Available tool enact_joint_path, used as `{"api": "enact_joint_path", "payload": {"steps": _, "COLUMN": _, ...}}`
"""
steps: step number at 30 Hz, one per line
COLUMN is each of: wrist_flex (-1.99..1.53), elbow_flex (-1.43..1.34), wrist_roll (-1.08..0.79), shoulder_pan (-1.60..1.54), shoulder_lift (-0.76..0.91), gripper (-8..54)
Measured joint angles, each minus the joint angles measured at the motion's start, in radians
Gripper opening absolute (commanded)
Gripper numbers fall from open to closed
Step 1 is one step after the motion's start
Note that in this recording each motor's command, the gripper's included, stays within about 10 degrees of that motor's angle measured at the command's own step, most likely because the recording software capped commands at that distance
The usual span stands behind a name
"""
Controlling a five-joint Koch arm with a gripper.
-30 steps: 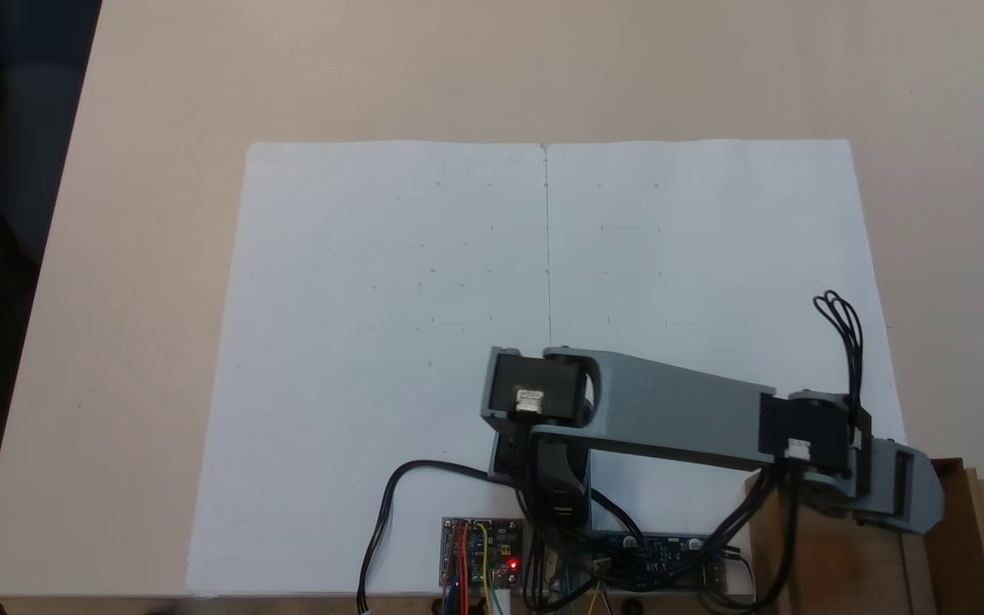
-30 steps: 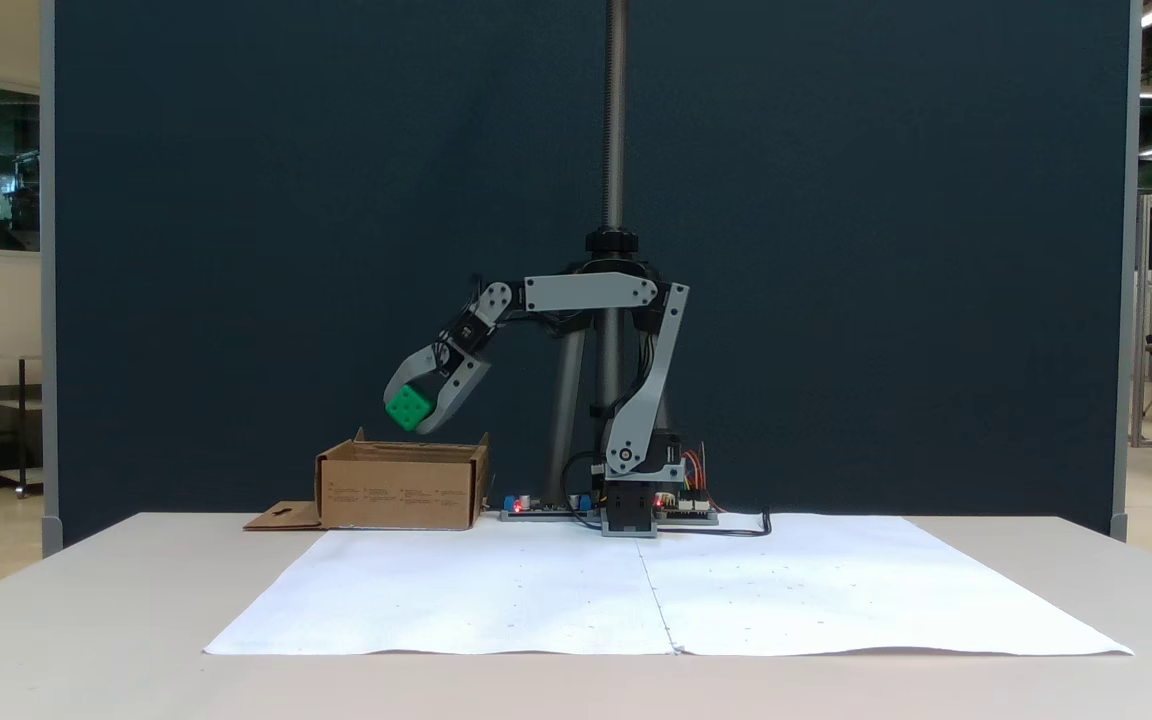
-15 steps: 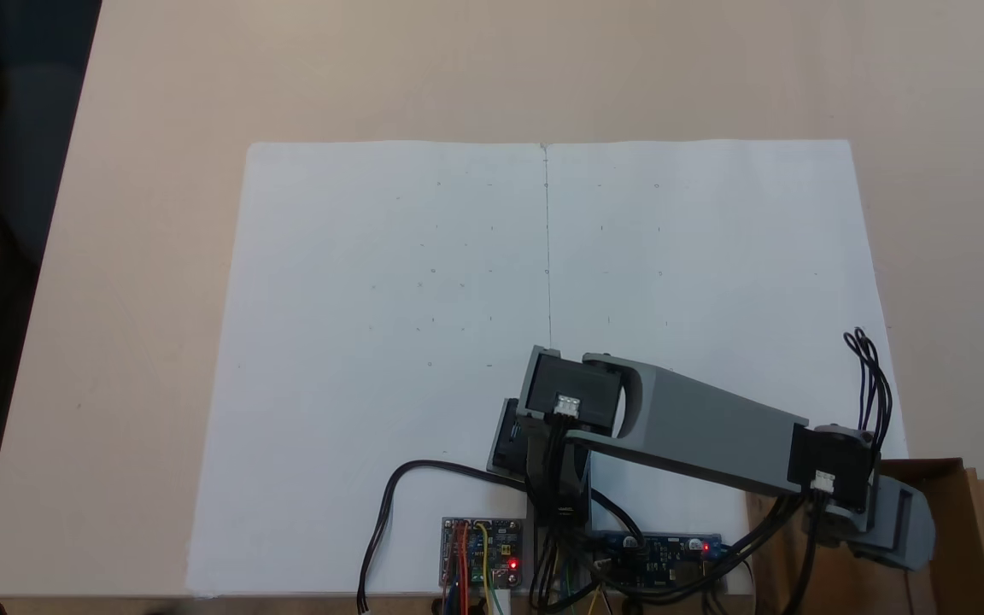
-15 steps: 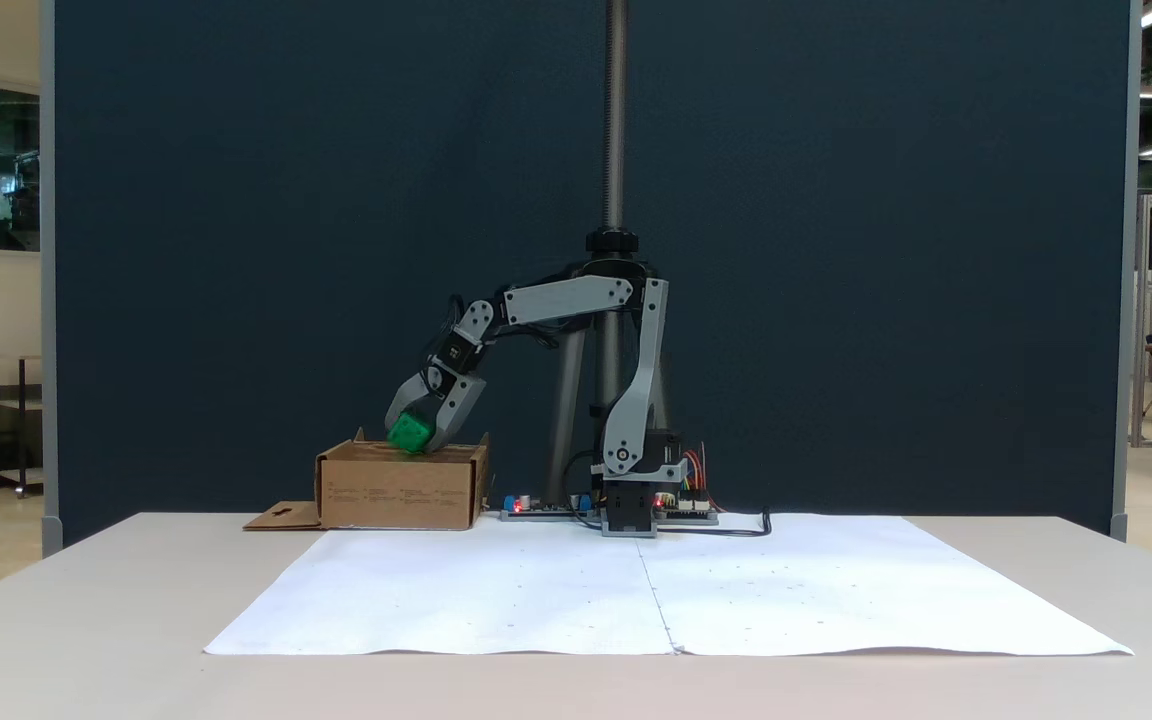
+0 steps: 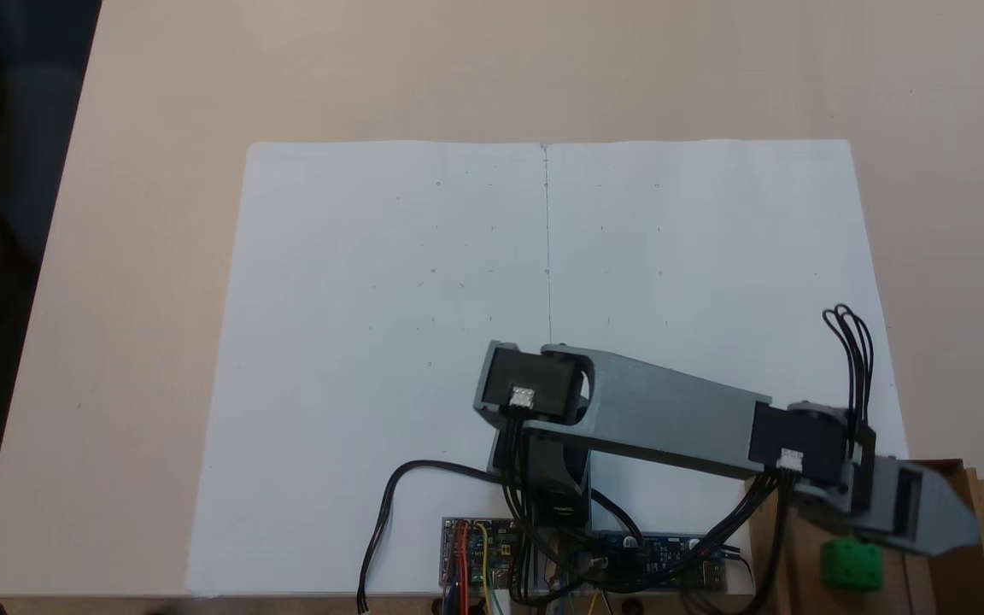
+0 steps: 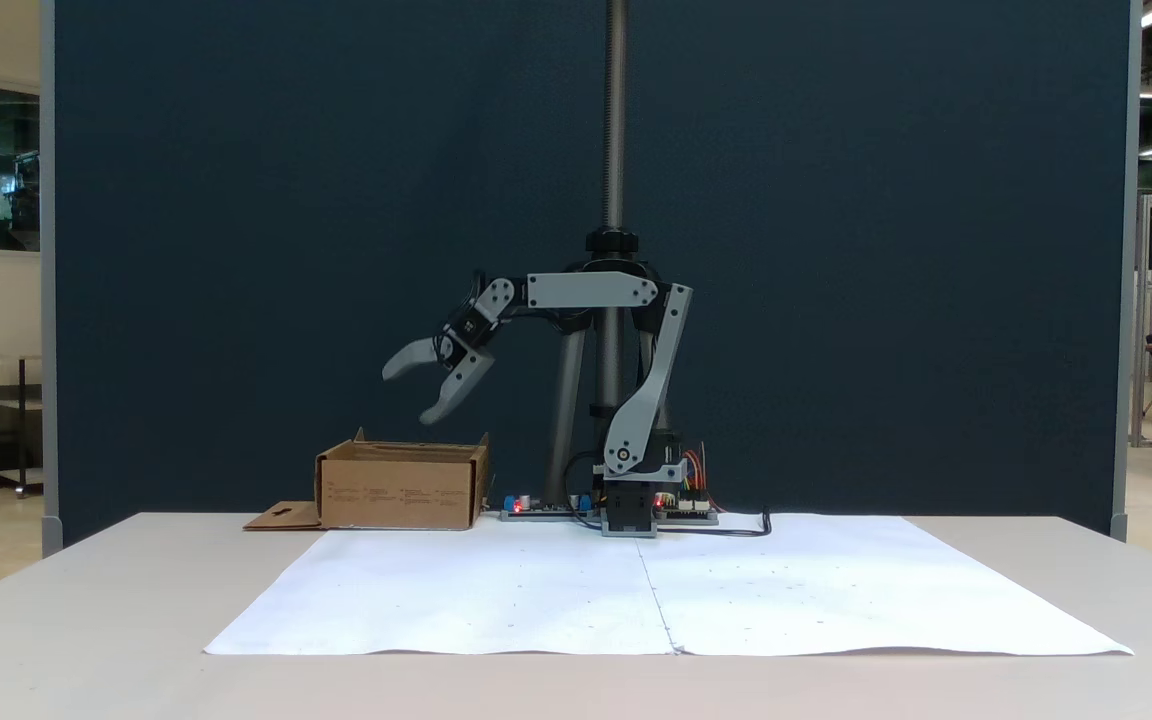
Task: Grasp a green dice and put it in the bin.
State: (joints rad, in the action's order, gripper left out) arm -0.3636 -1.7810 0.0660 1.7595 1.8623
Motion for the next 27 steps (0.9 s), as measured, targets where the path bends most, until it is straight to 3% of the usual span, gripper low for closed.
{"api": "enact_joint_path", "payload": {"steps": 6, "wrist_flex": 0.000, "elbow_flex": 0.031, "wrist_roll": 0.106, "shoulder_pan": -0.249, "shoulder_lift": 0.156, "gripper": 40.8}}
{"api": "enact_joint_path", "payload": {"steps": 12, "wrist_flex": 0.002, "elbow_flex": 0.031, "wrist_roll": 0.138, "shoulder_pan": -0.661, "shoulder_lift": 0.158, "gripper": 40.9}}
{"api": "enact_joint_path", "payload": {"steps": 15, "wrist_flex": 0.005, "elbow_flex": 0.029, "wrist_roll": 0.138, "shoulder_pan": -0.838, "shoulder_lift": 0.158, "gripper": 44.0}}
{"api": "enact_joint_path", "payload": {"steps": 18, "wrist_flex": 0.040, "elbow_flex": 0.037, "wrist_roll": 0.138, "shoulder_pan": -1.169, "shoulder_lift": 0.118, "gripper": 44.0}}
{"api": "enact_joint_path", "payload": {"steps": 27, "wrist_flex": 0.051, "elbow_flex": -0.043, "wrist_roll": 0.137, "shoulder_pan": -1.629, "shoulder_lift": 0.089, "gripper": 43.9}}
